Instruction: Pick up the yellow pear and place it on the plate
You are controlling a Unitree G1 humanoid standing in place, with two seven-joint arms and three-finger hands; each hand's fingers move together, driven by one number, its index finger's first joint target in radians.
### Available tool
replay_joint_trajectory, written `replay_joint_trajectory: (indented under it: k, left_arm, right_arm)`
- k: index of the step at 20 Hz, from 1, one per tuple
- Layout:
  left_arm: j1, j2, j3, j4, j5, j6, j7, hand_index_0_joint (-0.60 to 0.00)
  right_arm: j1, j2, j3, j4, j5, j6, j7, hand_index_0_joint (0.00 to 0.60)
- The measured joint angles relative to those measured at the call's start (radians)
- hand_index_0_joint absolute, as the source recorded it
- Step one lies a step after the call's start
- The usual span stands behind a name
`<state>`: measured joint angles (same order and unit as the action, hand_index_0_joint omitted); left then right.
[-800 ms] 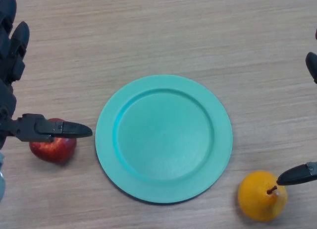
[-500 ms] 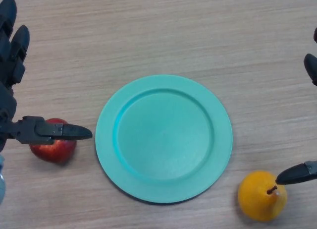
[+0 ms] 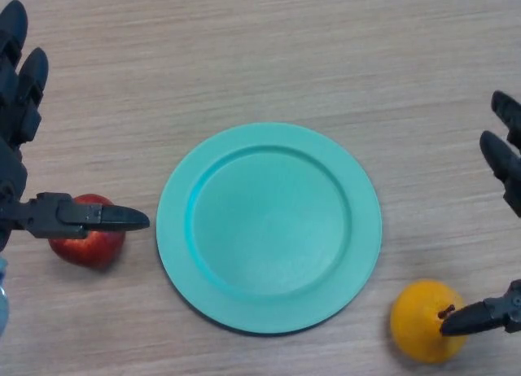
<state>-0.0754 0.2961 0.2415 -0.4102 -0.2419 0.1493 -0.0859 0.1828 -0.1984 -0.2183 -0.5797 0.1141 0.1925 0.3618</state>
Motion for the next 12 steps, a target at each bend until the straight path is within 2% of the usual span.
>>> replay_joint_trajectory:
  k: [3,5,6,12]
  left_arm:
    - [-0.002,0.001,0.006,0.005,0.008,-0.003,0.0,0.0]
    - [-0.003,0.001,0.007,0.019,0.012,-0.009,0.0,0.0]
    - [-0.006,0.001,0.007,0.028,0.012,-0.01,0.0,0.0]
    - [-0.023,0.005,0.006,0.036,0.021,-0.015,0.0,0.0]
  right_arm:
    - [0.045,0.019,0.008,0.057,-0.082,-0.12,-0.001,0.0]
    - [0.069,0.019,0.032,0.102,-0.088,-0.174,-0.023,0.0]
    - [0.075,0.02,0.051,0.167,-0.16,-0.265,-0.038,0.0]
    - [0.087,0.022,0.086,0.405,-0.329,-0.562,-0.236,0.0]
